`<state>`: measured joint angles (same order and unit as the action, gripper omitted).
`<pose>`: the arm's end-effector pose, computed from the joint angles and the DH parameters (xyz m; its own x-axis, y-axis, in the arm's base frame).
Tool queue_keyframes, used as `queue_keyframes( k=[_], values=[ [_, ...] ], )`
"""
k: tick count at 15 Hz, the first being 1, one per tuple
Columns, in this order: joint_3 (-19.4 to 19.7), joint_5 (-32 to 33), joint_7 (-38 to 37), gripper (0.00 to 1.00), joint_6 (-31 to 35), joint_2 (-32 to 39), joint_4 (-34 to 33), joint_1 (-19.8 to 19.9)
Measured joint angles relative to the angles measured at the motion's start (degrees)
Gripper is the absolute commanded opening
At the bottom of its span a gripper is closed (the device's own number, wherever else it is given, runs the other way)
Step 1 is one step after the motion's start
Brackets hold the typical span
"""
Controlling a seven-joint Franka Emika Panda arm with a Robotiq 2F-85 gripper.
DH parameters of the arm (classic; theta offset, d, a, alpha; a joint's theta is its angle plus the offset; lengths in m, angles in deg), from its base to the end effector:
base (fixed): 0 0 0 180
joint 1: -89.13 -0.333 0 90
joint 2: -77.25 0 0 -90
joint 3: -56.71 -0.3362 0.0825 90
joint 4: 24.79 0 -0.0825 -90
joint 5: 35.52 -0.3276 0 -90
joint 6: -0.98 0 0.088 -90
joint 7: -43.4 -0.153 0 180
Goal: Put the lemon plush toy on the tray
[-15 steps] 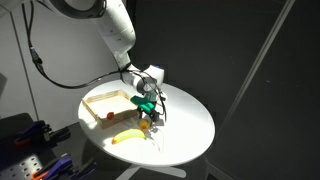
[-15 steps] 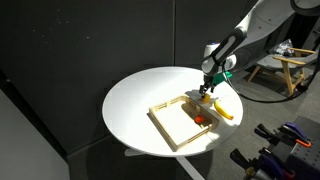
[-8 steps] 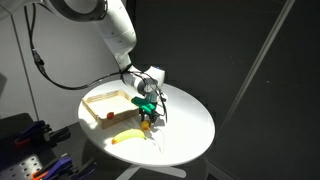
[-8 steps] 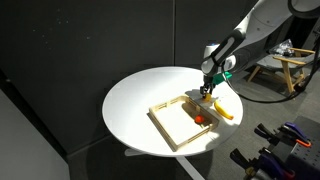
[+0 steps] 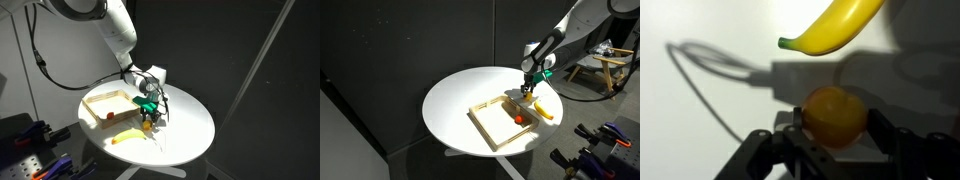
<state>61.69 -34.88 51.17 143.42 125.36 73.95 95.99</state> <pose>0.6174 -0.1260 0.1093 0.9957 -0.0379 -0.0843 -0.0330 -0.9977 0.0599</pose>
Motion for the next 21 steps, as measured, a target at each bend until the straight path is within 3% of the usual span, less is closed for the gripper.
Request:
queue_keyframes(
  k=[10,21],
  values=[
    [0.28,0.06,-0.26,0.42,-8.91,-5.24,-0.56,-1.11],
    [-1.62,0.10,-0.68,0.42,-8.50,-9.72,1.97,-4.97]
  ],
)
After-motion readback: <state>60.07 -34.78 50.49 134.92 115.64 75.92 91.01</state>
